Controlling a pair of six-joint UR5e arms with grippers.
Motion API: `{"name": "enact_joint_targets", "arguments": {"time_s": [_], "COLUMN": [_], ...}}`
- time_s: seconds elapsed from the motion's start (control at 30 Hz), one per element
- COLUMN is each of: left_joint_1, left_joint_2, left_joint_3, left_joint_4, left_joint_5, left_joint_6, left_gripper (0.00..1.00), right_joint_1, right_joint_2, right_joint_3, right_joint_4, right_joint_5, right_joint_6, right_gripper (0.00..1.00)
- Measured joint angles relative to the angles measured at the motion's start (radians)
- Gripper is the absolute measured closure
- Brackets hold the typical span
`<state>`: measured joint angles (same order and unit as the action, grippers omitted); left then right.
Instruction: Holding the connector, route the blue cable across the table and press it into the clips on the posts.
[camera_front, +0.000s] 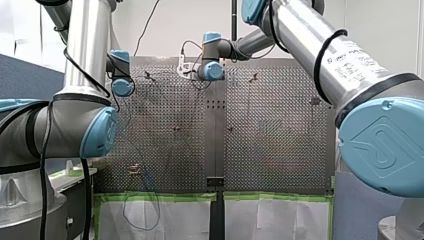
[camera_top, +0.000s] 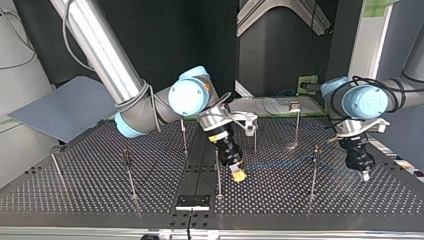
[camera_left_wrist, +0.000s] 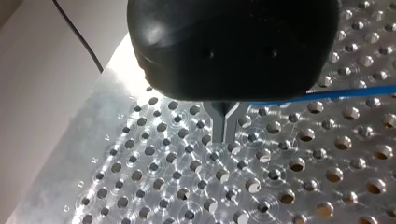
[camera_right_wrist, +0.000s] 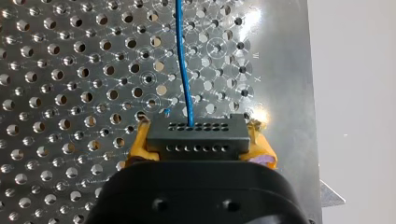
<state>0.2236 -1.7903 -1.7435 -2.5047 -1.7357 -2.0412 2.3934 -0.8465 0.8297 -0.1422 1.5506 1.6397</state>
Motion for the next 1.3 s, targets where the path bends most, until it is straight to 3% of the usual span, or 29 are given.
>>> {"name": "enact_joint_targets", "arguments": {"time_s": [0.3, 0.37, 0.4, 0.47, 0.5, 0.57, 0.6, 0.67, 0.7, 0.73, 0.77, 0.97, 1.3], "left_joint_1": [0.001, 0.0, 0.0, -0.002, -0.003, -0.002, 0.0, 0.002, 0.003, 0.003, 0.003, -0.004, -0.02], "left_joint_2": [0.0, 0.001, 0.003, 0.008, 0.012, 0.022, 0.028, 0.041, 0.048, 0.055, 0.065, 0.116, 0.198], "left_joint_3": [-0.001, -0.003, -0.005, -0.014, -0.02, -0.033, -0.04, -0.054, -0.061, -0.069, -0.079, -0.112, -0.178], "left_joint_4": [-0.037, -0.053, -0.06, -0.078, -0.087, -0.105, -0.109, -0.11, -0.109, -0.109, -0.11, -0.148, -0.22], "left_joint_5": [-0.01, -0.021, -0.027, -0.044, -0.052, -0.07, -0.078, -0.092, -0.099, -0.107, -0.115, -0.111, -0.041], "left_joint_6": [0.005, 0.007, 0.007, 0.007, 0.007, 0.006, 0.005, 0.004, 0.003, 0.003, 0.003, 0.005, -0.018], "left_gripper": [1.0, 0.79, 0.79, 0.62, 0.62, 0.47, 0.47, 0.27, 0.27, 0.2, 0.04, 0.0, 0.0], "right_joint_1": [-0.001, 0.001, 0.002, 0.005, 0.007, 0.011, 0.013, 0.018, 0.021, 0.023, 0.025, 0.032, 0.073], "right_joint_2": [0.0, 0.0, 0.001, 0.001, 0.001, 0.001, 0.001, 0.001, 0.001, 0.002, 0.002, 0.002, 0.02], "right_joint_3": [0.0, 0.0, 0.0, 0.0, 0.0, 0.0, 0.0, 0.0, 0.0, 0.0, 0.0, 0.0, 0.001], "right_joint_4": [0.006, 0.008, 0.008, 0.01, 0.011, 0.011, 0.011, 0.011, 0.011, 0.012, 0.012, 0.014, 0.057], "right_joint_5": [0.001, 0.001, 0.001, 0.002, 0.004, 0.008, 0.01, 0.013, 0.014, 0.015, 0.017, 0.032, 0.106], "right_joint_6": [-0.008, -0.01, -0.011, -0.011, -0.012, -0.012, -0.013, -0.013, -0.013, -0.013, -0.013, -0.015, -0.049], "right_gripper": [1.0, 1.0, 1.0, 1.0, 1.0, 1.0, 1.0, 1.0, 1.0, 1.0, 1.0, 1.0, 1.0]}}
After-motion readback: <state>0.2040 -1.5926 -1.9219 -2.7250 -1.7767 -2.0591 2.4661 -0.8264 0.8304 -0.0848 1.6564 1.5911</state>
